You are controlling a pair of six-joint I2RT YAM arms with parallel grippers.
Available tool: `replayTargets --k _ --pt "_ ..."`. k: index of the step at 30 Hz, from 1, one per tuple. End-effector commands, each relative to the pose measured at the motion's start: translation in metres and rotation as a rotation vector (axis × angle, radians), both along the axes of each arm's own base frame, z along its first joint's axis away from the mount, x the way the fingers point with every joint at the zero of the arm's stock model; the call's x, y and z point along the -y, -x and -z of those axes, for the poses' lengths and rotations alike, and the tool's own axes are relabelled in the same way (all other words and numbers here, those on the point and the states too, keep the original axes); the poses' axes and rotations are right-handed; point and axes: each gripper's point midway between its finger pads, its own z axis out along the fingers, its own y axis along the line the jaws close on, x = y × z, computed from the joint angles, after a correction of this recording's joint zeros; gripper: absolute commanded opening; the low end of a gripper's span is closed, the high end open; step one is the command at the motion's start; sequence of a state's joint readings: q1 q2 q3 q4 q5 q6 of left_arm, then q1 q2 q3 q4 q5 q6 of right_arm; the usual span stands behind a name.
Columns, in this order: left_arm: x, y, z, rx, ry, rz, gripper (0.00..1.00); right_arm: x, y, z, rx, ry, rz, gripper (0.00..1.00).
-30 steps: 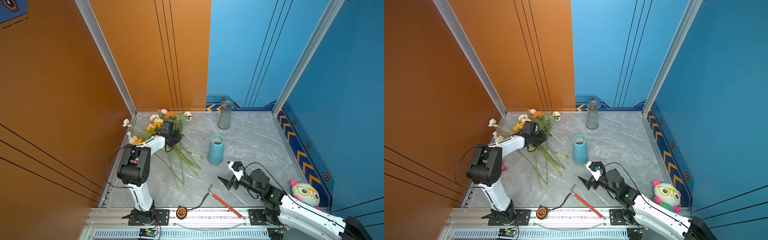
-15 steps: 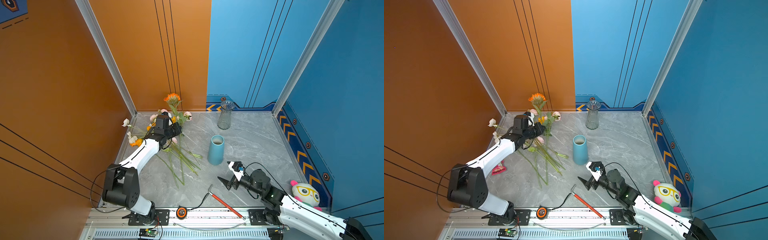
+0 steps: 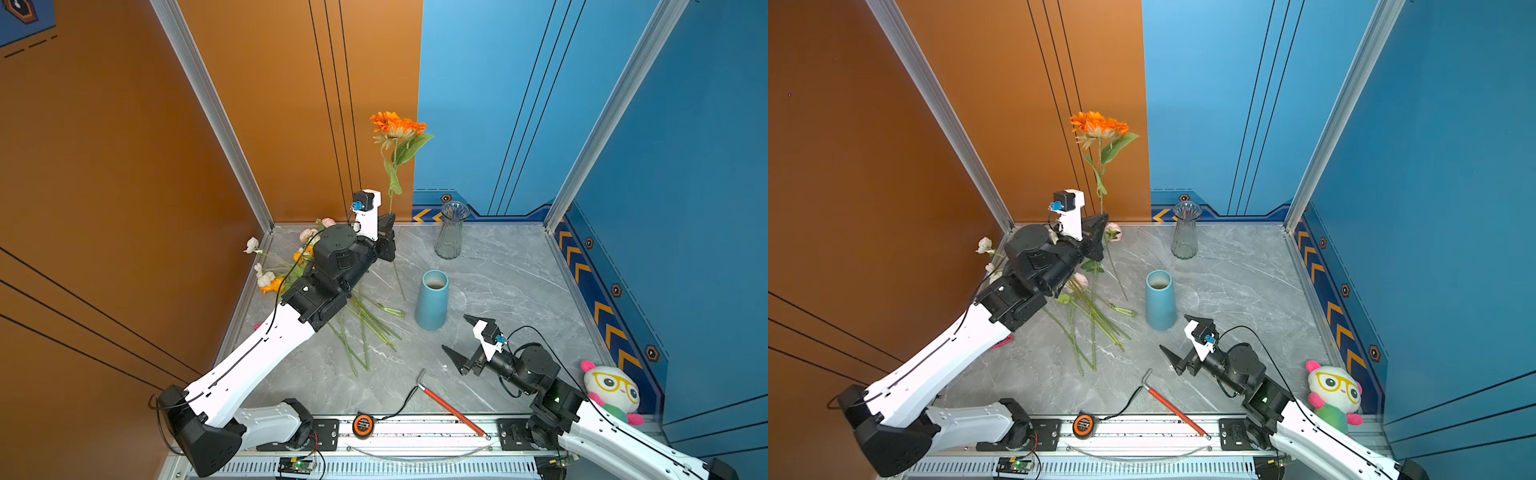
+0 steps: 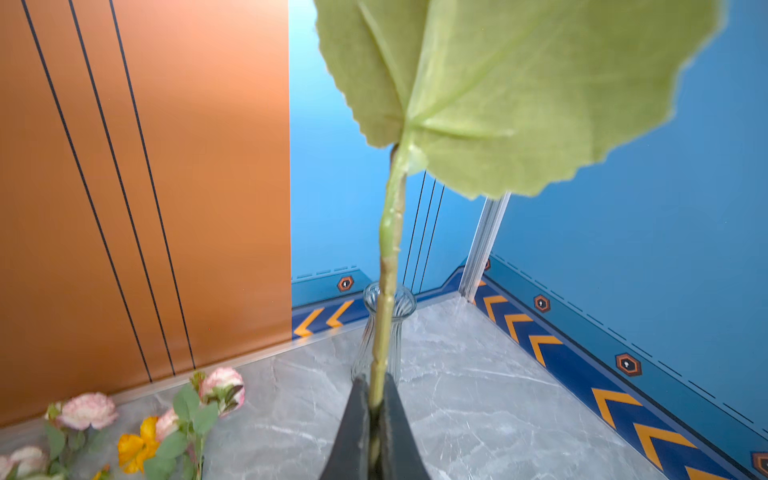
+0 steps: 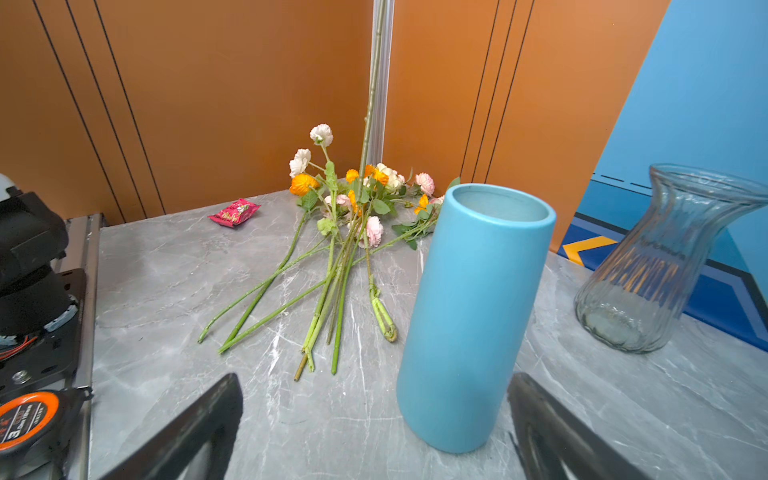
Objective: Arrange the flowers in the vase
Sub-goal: 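Lift the orange flower upright with the left gripper above the light-blue vase, then lower the orange flower's stem into the light-blue vase with the left gripper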
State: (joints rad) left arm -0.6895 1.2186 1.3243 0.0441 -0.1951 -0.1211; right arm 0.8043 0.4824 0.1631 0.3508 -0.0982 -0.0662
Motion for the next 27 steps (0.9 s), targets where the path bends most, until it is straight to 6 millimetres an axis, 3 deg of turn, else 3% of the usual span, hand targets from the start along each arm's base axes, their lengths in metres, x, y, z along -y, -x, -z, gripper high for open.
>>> replayTargets --k 1,5,16,27 --pt "-0.001 0.015 -0.044 0.176 0.019 -0.022 0.0 0.007 -0.004 0.005 -0.017 -0.019 0.044 1.0" --pt "0.017 0.023 -0.061 0.257 0.046 0.028 0.0 0.008 -0.005 0.003 -0.021 -0.034 0.052 1.0" --pt "0.062 -0.003 -0.059 0.287 0.059 0.084 0.0 0.013 -0.009 0.004 -0.034 -0.051 0.06 1.0" --pt "0.094 -0.022 0.013 0.125 0.047 0.159 0.0 0.014 -0.009 0.004 -0.035 -0.056 0.06 1.0"
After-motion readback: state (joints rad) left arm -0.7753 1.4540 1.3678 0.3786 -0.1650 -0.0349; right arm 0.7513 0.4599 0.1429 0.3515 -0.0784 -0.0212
